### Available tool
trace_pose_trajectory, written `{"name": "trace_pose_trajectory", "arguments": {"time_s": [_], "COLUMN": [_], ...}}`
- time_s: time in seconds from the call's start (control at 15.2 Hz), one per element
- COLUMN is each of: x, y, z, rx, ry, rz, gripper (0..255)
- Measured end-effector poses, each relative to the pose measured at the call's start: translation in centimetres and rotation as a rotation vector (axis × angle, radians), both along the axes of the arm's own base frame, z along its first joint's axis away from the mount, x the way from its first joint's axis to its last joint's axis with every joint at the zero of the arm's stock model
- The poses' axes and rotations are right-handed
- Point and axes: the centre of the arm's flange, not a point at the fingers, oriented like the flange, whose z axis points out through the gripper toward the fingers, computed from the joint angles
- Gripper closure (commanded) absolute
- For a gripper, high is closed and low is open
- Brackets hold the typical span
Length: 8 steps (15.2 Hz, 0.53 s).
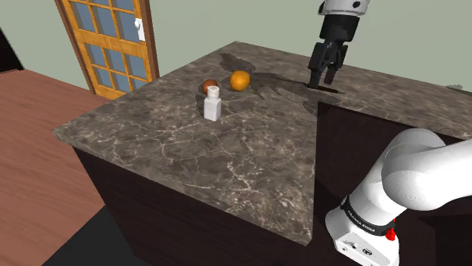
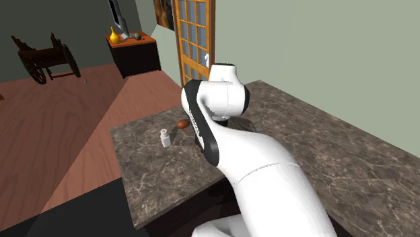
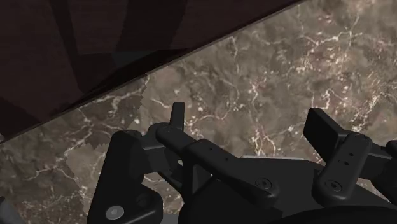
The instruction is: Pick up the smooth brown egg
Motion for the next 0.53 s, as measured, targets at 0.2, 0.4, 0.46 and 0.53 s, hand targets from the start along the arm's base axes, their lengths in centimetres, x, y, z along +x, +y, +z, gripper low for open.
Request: {"name": "trace_pose_trajectory", "arguments": {"time_s": [0.2,0.4,0.46,0.53], "x": [1.4,4.3,5.8,6.7], "y": [0.8,2.4,2.7,3.3], "z": [-0.3,-1.0,-1.2,-1.5], "rx": [-0.004,-0.012,-0.015,-0.018], "ry": [0.002,0.006,0.007,0.01], "rz": [-0.017,-0.056,-0.071,-0.085], "gripper": [0,0,0,0]}}
